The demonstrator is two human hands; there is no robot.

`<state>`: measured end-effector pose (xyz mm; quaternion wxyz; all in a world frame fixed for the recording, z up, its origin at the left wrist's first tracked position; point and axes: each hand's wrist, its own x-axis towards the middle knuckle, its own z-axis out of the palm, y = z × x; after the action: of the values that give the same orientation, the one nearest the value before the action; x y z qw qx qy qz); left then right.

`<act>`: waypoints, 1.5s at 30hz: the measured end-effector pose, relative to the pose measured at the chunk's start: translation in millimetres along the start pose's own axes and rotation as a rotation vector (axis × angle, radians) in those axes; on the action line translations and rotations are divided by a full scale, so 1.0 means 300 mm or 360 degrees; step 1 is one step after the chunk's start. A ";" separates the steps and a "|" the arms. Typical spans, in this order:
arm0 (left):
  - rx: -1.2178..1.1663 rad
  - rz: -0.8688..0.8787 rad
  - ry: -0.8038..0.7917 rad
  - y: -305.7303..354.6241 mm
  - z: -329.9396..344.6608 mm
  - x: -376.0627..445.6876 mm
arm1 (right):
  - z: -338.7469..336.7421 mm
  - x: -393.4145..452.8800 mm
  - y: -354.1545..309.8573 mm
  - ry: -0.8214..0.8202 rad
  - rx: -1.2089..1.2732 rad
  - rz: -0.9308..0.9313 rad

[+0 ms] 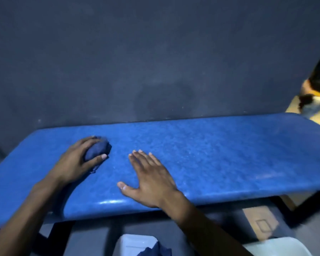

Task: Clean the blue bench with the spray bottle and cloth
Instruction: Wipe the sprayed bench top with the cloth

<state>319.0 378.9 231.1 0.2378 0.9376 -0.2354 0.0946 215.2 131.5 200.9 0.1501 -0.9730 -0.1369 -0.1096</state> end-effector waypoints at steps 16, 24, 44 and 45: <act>-0.0442 0.0023 0.0192 0.323 0.115 0.029 | -0.247 -0.419 0.521 0.0169 -0.0281 0.0572; 0.0162 0.0211 -0.0136 0.783 0.466 0.271 | -0.201 -0.415 0.533 0.0275 -0.0250 0.0595; -0.0036 0.0492 -0.0180 0.773 0.462 0.288 | -0.194 -0.410 0.540 0.0355 -0.0211 0.0566; -0.0055 0.0555 -0.0205 0.761 0.445 0.240 | -0.195 -0.411 0.541 0.0355 -0.0204 0.0563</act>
<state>279.5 107.7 227.7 0.2183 0.8825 -0.4106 0.0702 138.1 -65.0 181.4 0.1190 -0.9713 0.0608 -0.1969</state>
